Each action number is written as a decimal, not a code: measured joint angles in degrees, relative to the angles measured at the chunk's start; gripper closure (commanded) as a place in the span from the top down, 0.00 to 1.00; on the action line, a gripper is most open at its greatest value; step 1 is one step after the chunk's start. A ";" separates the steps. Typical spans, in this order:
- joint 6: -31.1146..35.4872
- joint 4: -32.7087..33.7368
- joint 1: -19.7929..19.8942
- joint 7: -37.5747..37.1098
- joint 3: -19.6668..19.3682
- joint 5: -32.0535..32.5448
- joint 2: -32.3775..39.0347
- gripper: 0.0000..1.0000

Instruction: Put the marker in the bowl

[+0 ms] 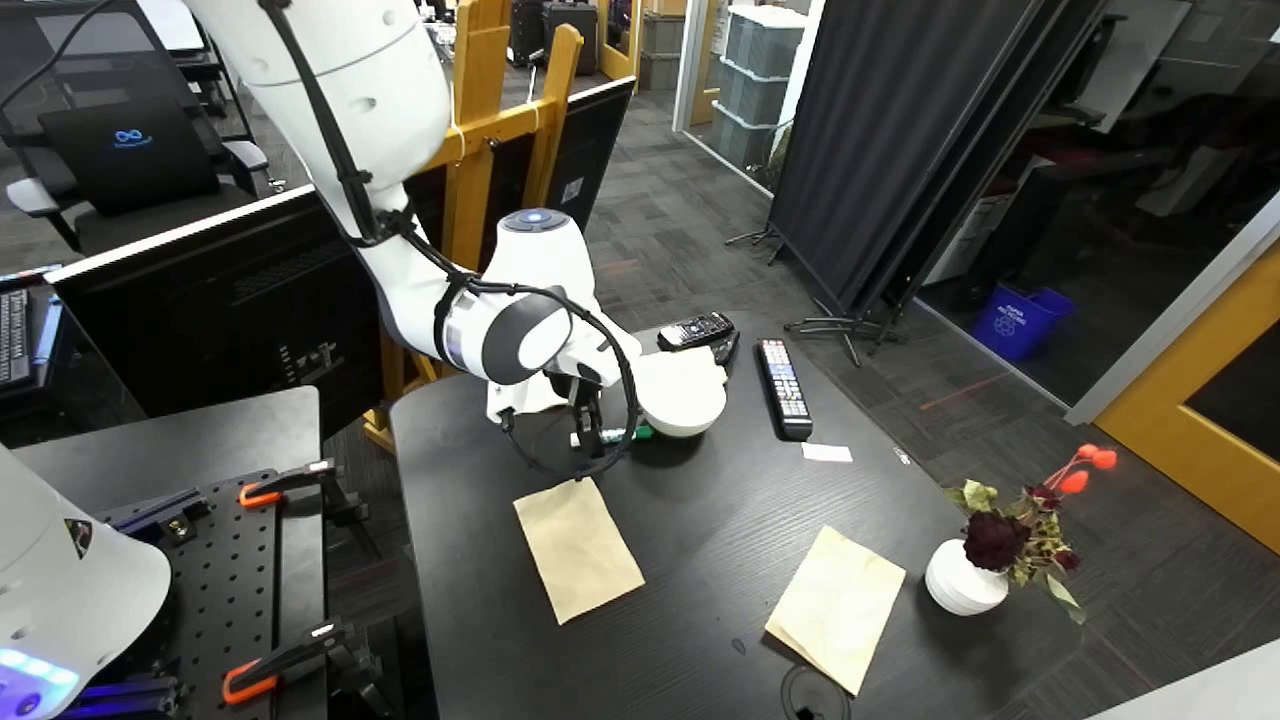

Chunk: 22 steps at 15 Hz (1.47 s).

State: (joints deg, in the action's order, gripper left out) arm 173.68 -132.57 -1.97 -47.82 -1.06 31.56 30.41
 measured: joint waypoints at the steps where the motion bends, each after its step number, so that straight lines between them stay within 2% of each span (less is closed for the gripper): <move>1: 0.00 0.13 0.02 0.00 0.00 -0.01 0.18 0.27; 5: 0.00 0.32 0.10 0.00 0.00 -0.06 0.51 0.00; 7: 0.03 0.40 0.13 0.00 0.00 -0.18 0.56 0.05; 12: 0.02 0.40 0.16 -1.56 -0.22 -3.75 0.46 0.05; 15: 0.02 0.42 -1.23 -5.76 -2.57 -4.04 -0.39 0.05; 18: 0.02 0.42 -5.21 -9.97 -7.23 -3.60 -1.82 0.05; 22: 0.62 0.45 -14.75 -16.44 -16.36 -0.10 -3.75 0.05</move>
State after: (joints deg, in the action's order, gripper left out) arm 174.30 -132.12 -16.72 -64.26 -17.42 31.47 26.67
